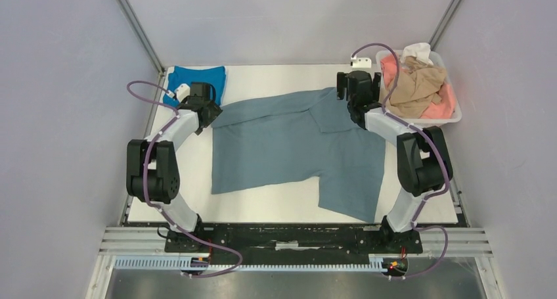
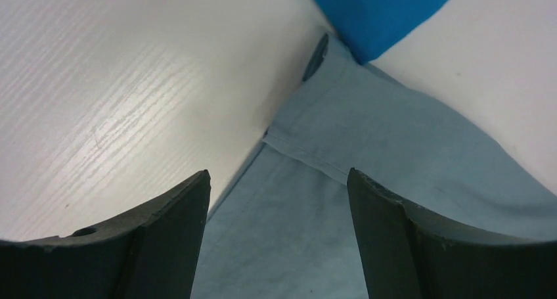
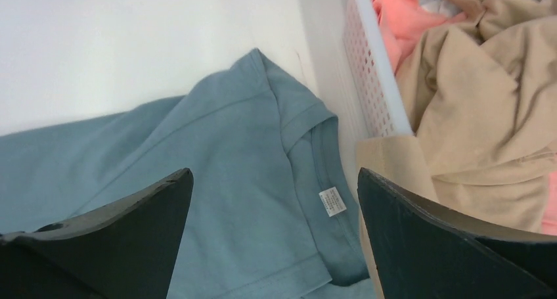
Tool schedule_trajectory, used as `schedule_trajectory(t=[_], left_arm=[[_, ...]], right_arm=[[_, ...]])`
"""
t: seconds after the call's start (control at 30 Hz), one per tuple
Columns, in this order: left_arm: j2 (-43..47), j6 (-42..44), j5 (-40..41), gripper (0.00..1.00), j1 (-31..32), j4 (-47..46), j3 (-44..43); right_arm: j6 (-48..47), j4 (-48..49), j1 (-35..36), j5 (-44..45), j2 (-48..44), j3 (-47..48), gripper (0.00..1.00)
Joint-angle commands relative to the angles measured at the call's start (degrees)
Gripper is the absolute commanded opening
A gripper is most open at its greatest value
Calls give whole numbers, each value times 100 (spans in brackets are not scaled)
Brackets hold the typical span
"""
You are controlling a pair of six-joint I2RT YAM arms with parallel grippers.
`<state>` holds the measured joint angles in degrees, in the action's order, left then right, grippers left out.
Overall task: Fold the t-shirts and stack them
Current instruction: Flatten out the tshirt
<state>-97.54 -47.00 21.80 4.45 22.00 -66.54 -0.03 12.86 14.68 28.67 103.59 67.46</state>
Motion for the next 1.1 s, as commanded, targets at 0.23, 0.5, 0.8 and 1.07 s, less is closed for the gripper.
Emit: schedule_trajectory(t=[0.23,0.5,0.8,1.07], left_arm=[[2332,83,-840,83,142,328,1416],[4825,-719,-398,83,848,1318,3286],[5680,-1625,-236,83,1588,2397,4144],[5245,-1715,-407,72,1620,2163,4333]], right_arm=[[1056,251,18,-602,-2359,-1567,98],[2482,403,0,-1743,-4405,-3839,98],[2424,-310,8,-1451,-5936,-4728,98],[2395,-500,9,-1207,-6029,-4742,98]])
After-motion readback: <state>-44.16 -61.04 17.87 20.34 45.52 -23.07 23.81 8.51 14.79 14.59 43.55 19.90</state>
